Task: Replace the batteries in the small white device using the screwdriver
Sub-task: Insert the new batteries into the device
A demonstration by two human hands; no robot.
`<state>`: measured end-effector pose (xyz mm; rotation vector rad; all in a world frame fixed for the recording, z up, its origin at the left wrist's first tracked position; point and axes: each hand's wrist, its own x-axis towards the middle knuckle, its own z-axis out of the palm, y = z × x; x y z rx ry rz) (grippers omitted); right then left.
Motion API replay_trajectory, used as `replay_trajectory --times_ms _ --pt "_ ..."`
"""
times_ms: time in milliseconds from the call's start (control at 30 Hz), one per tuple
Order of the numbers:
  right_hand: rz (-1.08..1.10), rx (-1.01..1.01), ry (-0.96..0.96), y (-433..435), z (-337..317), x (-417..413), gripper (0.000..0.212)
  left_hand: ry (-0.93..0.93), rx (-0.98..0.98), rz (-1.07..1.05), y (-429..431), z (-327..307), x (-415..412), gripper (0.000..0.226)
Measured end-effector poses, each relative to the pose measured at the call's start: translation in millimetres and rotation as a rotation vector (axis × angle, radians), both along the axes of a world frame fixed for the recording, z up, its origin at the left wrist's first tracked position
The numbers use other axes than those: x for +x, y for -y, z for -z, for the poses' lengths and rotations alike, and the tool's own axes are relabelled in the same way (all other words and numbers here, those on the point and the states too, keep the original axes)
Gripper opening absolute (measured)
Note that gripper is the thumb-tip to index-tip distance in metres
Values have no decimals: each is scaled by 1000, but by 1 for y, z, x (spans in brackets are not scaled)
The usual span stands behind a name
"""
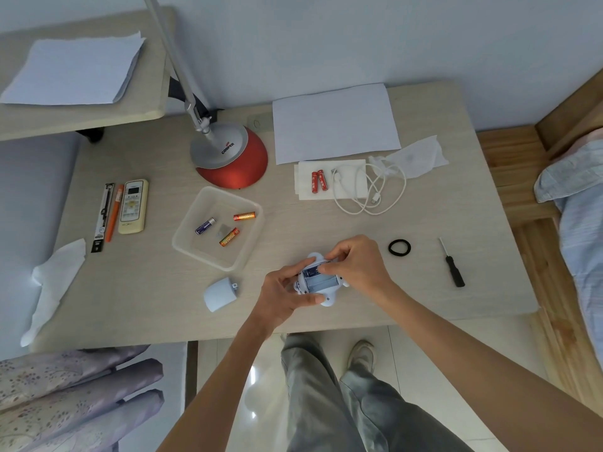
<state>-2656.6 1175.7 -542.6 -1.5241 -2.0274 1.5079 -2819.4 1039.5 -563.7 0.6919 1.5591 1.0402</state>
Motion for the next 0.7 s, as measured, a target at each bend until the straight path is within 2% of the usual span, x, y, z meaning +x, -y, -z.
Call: replay_trajectory --times_ms 367,467,567,700 --pt "-3 50 22 5 5 1 22 -10 -19 9 0 -2 1 75" --pt "-144 82 3 1 0 18 24 -4 -28 14 0 -1 -1 75" --pt "-362 23 -26 -9 -7 40 44 16 -38 17 0 0 -3 77" --pt "-581 83 41 -9 -8 47 60 21 -44 16 0 2 -3 78"
